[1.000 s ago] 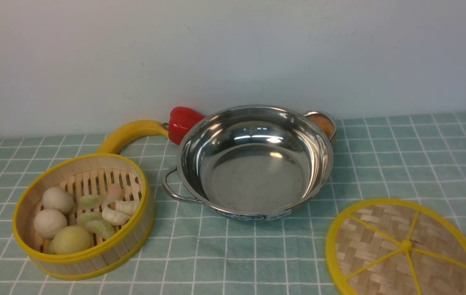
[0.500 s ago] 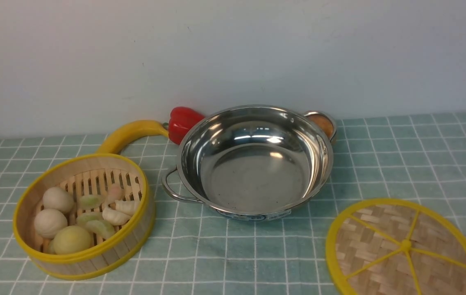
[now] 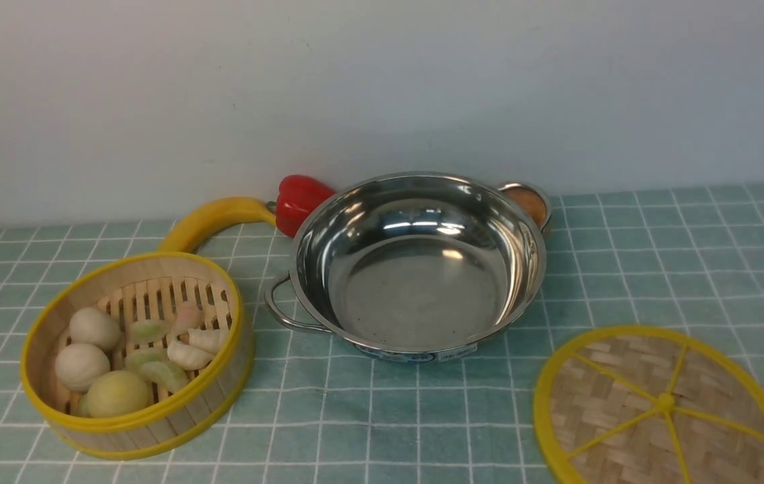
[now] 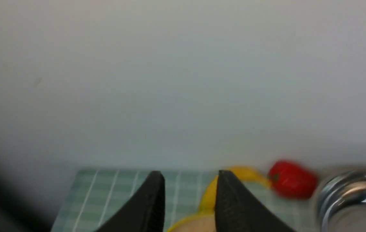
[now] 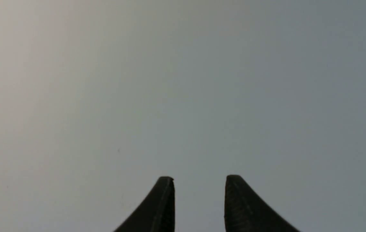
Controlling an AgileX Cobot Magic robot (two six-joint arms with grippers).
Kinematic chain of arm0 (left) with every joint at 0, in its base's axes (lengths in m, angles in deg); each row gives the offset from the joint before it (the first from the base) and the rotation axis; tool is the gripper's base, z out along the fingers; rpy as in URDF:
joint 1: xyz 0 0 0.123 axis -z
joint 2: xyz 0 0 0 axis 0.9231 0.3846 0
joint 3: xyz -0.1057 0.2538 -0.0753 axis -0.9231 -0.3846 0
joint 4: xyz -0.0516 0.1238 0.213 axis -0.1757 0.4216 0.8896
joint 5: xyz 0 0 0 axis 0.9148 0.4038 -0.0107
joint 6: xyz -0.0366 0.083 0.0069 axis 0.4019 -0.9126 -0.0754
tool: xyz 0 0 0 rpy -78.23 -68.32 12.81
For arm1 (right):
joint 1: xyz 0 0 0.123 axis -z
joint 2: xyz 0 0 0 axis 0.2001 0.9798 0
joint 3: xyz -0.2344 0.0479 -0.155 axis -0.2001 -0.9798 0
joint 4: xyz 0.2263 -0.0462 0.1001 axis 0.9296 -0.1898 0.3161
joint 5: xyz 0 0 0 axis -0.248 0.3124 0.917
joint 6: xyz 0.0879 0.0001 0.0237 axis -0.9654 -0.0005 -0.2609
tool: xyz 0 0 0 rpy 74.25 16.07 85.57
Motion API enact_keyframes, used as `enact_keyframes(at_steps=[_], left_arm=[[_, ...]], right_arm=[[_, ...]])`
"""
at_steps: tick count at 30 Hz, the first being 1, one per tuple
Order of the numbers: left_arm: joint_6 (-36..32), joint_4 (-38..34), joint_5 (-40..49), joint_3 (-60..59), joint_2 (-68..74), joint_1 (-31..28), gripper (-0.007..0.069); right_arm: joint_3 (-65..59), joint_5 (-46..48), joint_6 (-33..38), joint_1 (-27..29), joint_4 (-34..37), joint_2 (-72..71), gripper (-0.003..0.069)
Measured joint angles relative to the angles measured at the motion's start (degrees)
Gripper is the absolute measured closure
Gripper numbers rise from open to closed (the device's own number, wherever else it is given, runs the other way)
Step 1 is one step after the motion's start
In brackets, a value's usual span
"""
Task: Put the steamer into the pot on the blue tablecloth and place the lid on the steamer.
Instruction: 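Grasp the rim of the steamer basket holding the buns with the left gripper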
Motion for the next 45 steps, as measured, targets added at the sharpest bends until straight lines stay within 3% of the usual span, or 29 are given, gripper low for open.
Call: enact_keyframes(at_steps=[4, 8, 11, 17, 25, 29, 35, 45], left_arm=[[5.61, 9.87, 12.11, 1.92, 8.23, 0.00, 0.0405], [4.94, 9.04, 17.37, 2.08, 15.87, 0.00, 0.0405], [-2.26, 2.58, 17.71, 2.09, 23.28, -0.15, 0.0405], [-4.76, -4.05, 17.38, 2.09, 28.85, -4.32, 0.0403], [-7.65, -7.49, 15.64, 1.28, 29.71, -19.53, 0.0400], [-11.59, -15.66, 15.46, 0.90, 29.71, -25.16, 0.0391], [-24.95, -29.35, 12.86, -1.52, 29.58, -25.82, 0.0382], [-28.34, -33.85, 5.18, -11.61, 34.76, -25.78, 0.0382]], right_arm=[[0.00, 4.85, 0.00, 0.00, 0.00, 0.00, 0.0419], [0.00, 8.94, 0.01, 0.00, 0.00, 0.00, 0.0419], [0.15, 15.04, 0.13, 0.00, 0.00, 0.00, 0.0419], [1.34, 18.01, 0.42, 0.00, 0.00, 0.00, 0.0419], [1.60, 19.15, 0.42, 0.00, 0.00, 2.01, 0.0419], [1.60, 19.21, 0.54, 0.00, 0.96, 4.87, 0.0419], [1.60, 19.48, 3.57, 0.00, 6.48, 8.11, 0.0419], [1.60, 19.81, 12.53, 0.00, 16.14, 8.70, 0.0419]])
